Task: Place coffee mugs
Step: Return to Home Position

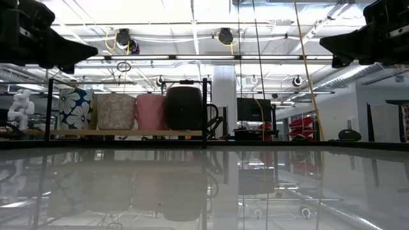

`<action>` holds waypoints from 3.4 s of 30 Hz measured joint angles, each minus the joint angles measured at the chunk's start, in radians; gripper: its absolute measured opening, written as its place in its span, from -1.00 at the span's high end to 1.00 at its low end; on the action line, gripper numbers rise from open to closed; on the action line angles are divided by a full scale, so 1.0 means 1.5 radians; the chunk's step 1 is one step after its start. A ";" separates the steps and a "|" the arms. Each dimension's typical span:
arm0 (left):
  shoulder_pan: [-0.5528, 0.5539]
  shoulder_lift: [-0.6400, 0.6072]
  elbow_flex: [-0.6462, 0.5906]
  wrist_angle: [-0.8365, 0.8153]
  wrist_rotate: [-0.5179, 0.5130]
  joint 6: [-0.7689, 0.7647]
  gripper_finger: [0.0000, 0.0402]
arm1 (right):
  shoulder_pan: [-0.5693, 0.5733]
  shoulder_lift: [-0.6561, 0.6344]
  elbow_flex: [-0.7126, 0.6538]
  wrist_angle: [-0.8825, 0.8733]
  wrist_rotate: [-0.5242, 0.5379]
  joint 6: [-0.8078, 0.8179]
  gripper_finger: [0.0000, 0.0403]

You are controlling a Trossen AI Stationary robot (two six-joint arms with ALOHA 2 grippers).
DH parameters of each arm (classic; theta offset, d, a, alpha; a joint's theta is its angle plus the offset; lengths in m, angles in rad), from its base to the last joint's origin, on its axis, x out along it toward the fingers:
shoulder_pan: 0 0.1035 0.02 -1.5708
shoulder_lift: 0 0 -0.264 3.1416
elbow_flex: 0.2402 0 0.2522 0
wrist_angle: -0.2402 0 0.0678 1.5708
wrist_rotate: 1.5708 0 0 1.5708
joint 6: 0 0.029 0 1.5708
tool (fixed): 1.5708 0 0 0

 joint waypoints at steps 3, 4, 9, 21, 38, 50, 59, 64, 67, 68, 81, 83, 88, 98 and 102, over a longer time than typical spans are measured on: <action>0.037 0.000 0.000 -0.005 0.040 -0.015 0.97 | 0.000 0.000 0.000 0.000 0.000 0.000 1.00; 0.049 0.001 0.000 -0.007 0.053 -0.021 0.97 | 0.000 0.000 0.000 0.000 0.000 0.000 1.00; 0.099 0.030 0.000 -0.013 0.098 -0.033 0.97 | 0.000 0.000 0.000 0.000 0.000 0.000 1.00; 0.208 0.096 0.000 -0.032 0.218 -0.041 0.97 | 0.000 0.000 0.000 0.000 0.000 0.000 1.00; 0.223 -0.010 -0.001 -0.023 0.206 -0.025 0.97 | 0.000 0.000 0.000 0.000 0.000 0.000 1.00; 0.222 -0.007 -0.001 -0.027 0.202 -0.046 0.97 | 0.000 0.000 0.000 0.005 0.000 0.000 1.00; 0.209 -0.007 0.000 -0.028 0.200 -0.059 0.97 | 0.000 0.000 0.000 0.005 0.000 0.000 1.00; 0.201 -0.007 0.000 -0.029 0.201 -0.065 0.97 | 0.000 0.000 0.000 0.005 0.000 0.000 1.00; 0.194 -0.007 0.000 -0.029 0.201 -0.065 0.97 | 0.000 0.000 0.000 0.005 0.000 0.000 1.00; 0.190 -0.007 0.000 -0.029 0.201 -0.065 0.97 | 0.000 0.000 0.000 0.005 0.000 0.000 1.00; 0.156 -0.007 0.000 -0.028 0.190 -0.066 0.97 | 0.000 0.000 0.000 0.005 0.000 0.000 1.00; 0.156 -0.007 -0.001 -0.025 0.189 -0.046 0.97 | 0.000 0.000 0.000 0.005 0.000 0.000 1.00; 0.156 -0.007 -0.002 -0.010 0.184 -0.044 0.97 | 0.000 0.000 0.000 0.005 0.000 0.000 1.00; 0.156 -0.007 -0.002 -0.003 0.185 -0.044 0.97 | 0.000 0.000 0.000 0.005 0.000 0.000 1.00; 0.156 -0.007 -0.002 -0.001 0.187 -0.044 0.97 | 0.000 0.000 0.000 0.005 0.000 0.000 1.00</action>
